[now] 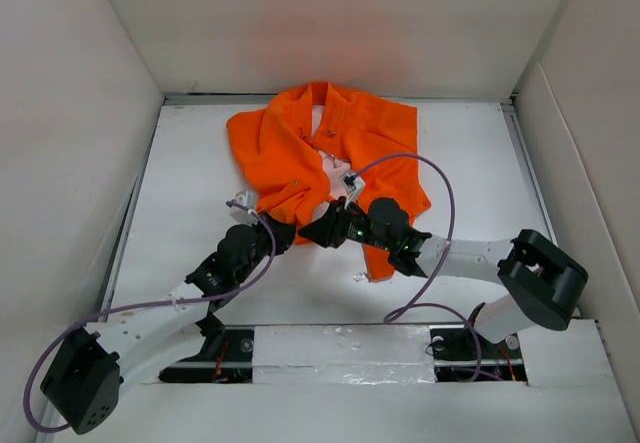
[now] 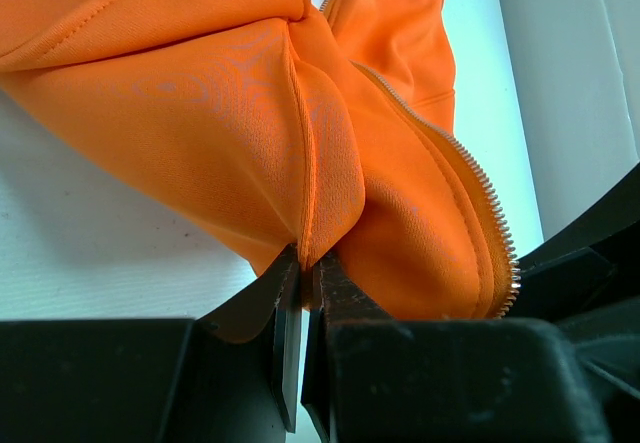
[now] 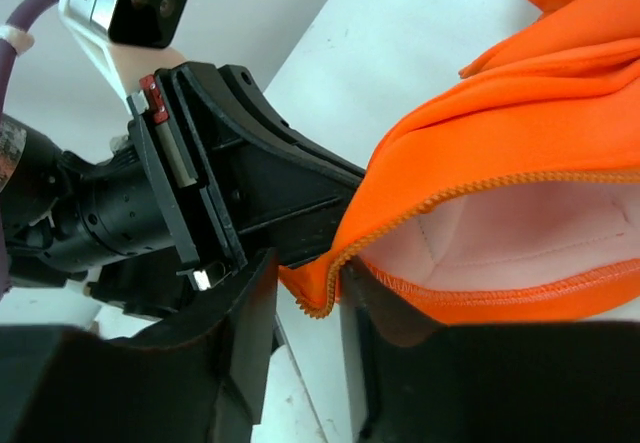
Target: Zip up the jacket
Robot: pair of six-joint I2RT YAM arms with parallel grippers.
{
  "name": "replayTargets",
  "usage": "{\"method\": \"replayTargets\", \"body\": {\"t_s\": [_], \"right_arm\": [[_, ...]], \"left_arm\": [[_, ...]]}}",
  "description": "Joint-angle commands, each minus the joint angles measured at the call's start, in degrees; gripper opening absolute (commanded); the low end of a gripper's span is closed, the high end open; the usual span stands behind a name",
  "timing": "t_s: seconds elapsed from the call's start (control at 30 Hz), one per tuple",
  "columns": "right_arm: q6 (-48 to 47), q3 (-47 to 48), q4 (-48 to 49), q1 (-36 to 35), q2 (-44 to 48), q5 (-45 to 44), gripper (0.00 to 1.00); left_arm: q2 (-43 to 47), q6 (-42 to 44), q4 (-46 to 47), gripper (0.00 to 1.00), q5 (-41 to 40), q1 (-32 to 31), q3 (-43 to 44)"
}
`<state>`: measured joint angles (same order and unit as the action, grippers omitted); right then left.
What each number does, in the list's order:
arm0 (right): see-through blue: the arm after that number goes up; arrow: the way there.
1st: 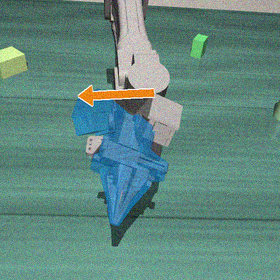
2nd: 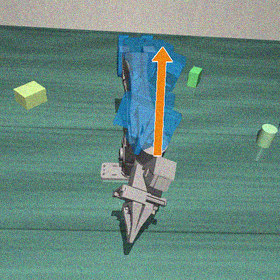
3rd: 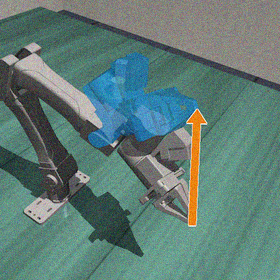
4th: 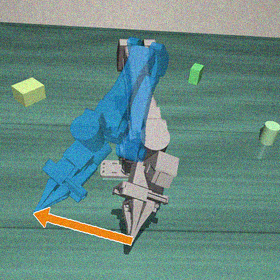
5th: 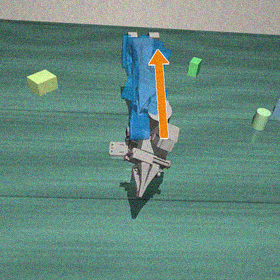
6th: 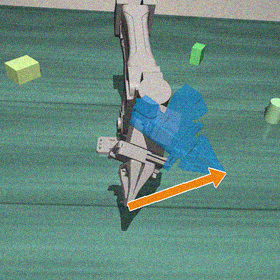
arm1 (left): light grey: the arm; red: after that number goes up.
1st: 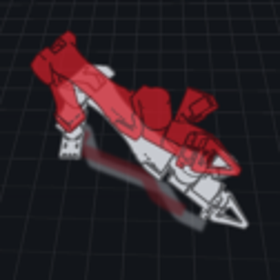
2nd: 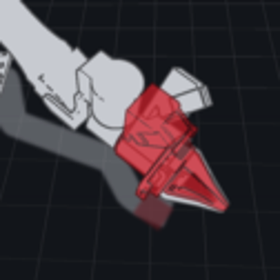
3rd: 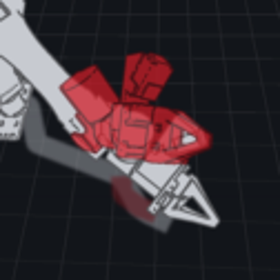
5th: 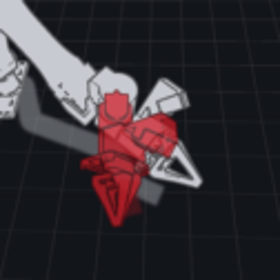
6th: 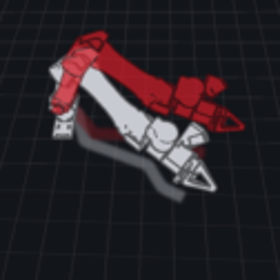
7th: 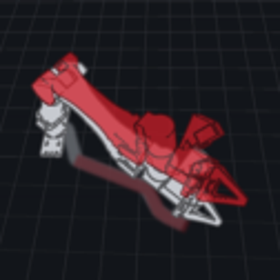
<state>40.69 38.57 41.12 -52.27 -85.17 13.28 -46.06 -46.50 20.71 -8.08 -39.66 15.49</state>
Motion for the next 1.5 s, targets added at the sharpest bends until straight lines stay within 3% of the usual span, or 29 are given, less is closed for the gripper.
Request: {"method": "replayTargets", "body": {"t_s": [0.0,0.1,0.3,0.47,0.7,0.77,0.87,1.13,1.33,1.47], "right_arm": [[-1.05,1.86,2.12,-0.55,0.7,-2.46,0.3],[-1.49,1.69,1.15,-0.55,1.23,-3.17,0.19],[-2.98,1.07,-1.49,-0.55,2.81,-3.79,0.11],[-4.21,-0.07,3.51,0.14,2.2,-0.02,0.0],[-4.56,1.42,10.91,2.0,0.17,8.78,0.0],[-4.65,0.55,11.52,2.61,0.61,8.87,0.0],[-4.13,-0.59,12.14,2.61,1.32,8.96,0.0],[1.05,-2.27,20.13,2.61,-0.96,13.88,0.01],[1.41,-4.46,21.02,3.14,0.09,13.18,0.0],[2.11,-4.03,21.45,3.14,-0.53,13.79,0.0]], "left_arm": [[0.1,0.8,2.93,0.0,0.61,-0.07,1.3],[0.1,0.8,2.5,0.0,0.6,-0.07,1.39],[2.29,1.76,-0.4,0.0,-1.5,-0.07,2.53],[4.31,2.82,-4.0,0.0,-0.72,-0.07,4.55],[10.02,-2.71,-8.67,0.39,6.14,-0.07,3.5],[13.09,-5.43,-6.83,0.53,7.72,-0.07,1.14],[15.83,-7.99,-2.09,0.63,10.27,-0.07,-1.59],[9.24,-9.92,12.15,0.64,11.85,-0.07,-2.91],[15.73,-12.12,16.12,0.61,8.6,-0.07,-7.22],[15.22,-11.77,17.95,0.64,6.14,-0.07,-7.84]]}}
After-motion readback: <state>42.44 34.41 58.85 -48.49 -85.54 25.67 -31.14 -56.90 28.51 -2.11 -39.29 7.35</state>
